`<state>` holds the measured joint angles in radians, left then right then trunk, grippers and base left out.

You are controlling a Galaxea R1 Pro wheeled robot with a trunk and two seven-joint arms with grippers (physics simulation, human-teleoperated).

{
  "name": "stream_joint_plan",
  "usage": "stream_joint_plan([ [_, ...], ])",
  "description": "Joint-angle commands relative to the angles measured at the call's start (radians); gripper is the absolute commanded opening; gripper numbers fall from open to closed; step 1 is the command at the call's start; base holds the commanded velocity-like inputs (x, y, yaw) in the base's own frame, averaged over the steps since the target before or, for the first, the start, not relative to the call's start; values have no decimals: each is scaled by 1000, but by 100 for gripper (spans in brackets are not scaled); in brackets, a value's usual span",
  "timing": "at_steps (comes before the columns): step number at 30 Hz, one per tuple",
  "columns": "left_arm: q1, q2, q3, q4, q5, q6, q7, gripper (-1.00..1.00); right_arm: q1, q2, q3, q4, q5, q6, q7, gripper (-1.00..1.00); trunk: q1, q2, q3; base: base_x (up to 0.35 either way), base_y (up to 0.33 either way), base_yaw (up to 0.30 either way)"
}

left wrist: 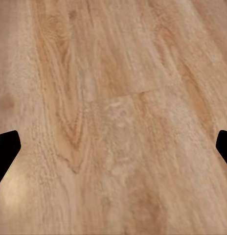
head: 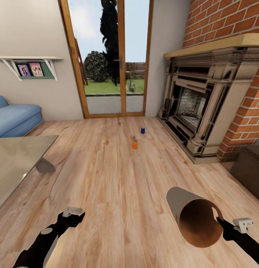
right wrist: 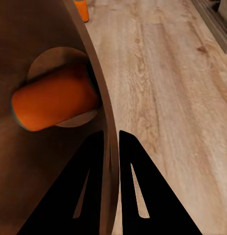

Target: Put the three can of soda from the living room inside the tash can in the kitchen.

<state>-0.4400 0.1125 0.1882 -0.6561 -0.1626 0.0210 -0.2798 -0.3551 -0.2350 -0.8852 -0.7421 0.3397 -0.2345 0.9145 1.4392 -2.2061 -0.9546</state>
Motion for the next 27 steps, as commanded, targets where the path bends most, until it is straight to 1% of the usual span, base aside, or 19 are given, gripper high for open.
stream_joint_plan([
  [1,0,0,0,1,0,-2,0,100,-1,0,-2,-1,-8,0,8,-100,0,0,0,328,0,0],
  [8,0,-2,-1,3,-1,-30,4,100,-1,1,-1,0,-3,-4,7,-100,0,0,0,328,27,0],
  [17,0,-2,-2,4,-3,-37,5,100,-1,1,-2,0,-5,-5,7,-100,0,0,2,328,89,-98],
  [27,0,-2,-3,4,-5,-38,7,100,-1,0,-3,0,-6,-5,7,-100,0,0,3,328,101,-15],
])
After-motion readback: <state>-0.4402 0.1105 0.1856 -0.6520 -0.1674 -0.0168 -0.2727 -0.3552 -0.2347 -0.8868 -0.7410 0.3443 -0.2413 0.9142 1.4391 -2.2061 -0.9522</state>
